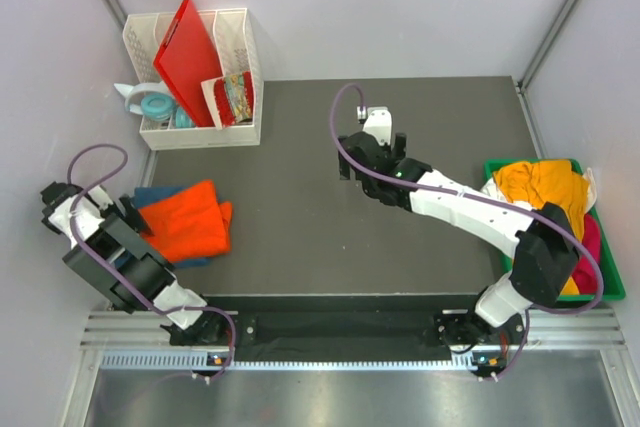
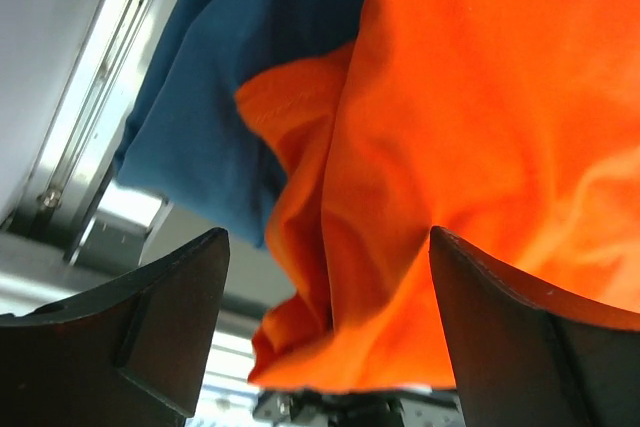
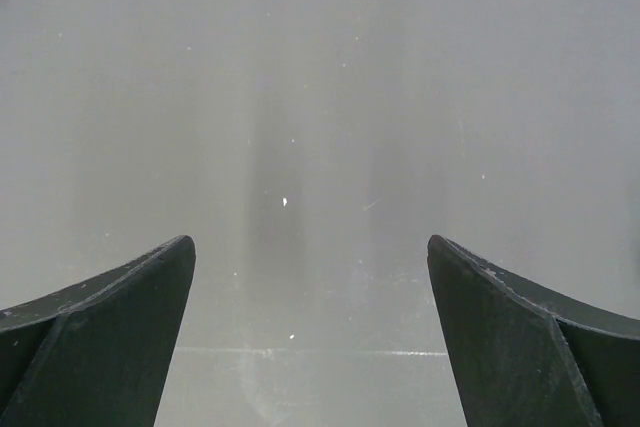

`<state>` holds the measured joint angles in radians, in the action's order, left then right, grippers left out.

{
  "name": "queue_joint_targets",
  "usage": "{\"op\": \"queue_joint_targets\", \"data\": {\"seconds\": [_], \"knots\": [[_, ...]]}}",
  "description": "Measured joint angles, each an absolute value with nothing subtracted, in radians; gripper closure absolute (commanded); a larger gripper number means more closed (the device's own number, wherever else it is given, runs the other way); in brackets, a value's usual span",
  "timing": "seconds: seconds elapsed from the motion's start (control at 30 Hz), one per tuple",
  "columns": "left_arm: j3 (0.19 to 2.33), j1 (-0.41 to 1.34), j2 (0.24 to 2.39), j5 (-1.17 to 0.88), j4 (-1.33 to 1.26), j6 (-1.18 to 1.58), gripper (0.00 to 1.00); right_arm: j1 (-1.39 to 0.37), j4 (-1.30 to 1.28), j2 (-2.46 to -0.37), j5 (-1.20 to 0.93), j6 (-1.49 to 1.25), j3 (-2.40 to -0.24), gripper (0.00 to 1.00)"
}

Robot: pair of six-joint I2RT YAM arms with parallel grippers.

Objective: Fold and stack the t-shirts
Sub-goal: Smooth out wrinkles on the folded tshirt

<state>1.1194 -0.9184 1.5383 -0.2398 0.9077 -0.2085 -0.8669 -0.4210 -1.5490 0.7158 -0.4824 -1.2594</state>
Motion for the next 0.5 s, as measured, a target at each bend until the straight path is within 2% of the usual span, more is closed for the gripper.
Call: {"op": "queue_joint_targets", "data": {"seconds": [0.07, 0.17, 0.2, 0.33, 0.5], "knots": [[1.086, -0.918, 1.538, -0.250, 0.862, -0.212, 0.17, -0.869, -0.423, -1.550, 0.716, -0.488, -1.259, 0.00], [1.037, -0.918, 1.538, -0.271, 0.791, -0.218, 0.35, -0.871, -0.429, -1.550, 0.717, -0.498, -1.259, 0.00], [1.023, -0.918, 1.538, -0.276, 0.767, -0.221, 0.57, -0.873, -0.433, -1.550, 0.718, -0.501, -1.259, 0.00], [0.985, -0.918, 1.538, -0.302, 0.703, -0.244, 0.97, -0.878, -0.445, -1.550, 0.722, -0.518, -1.259, 0.00], [0.936, -0.918, 1.485, -0.326, 0.654, -0.266, 1.00, -0.884, -0.460, -1.559, 0.732, -0.536, -1.259, 0.00]]}}
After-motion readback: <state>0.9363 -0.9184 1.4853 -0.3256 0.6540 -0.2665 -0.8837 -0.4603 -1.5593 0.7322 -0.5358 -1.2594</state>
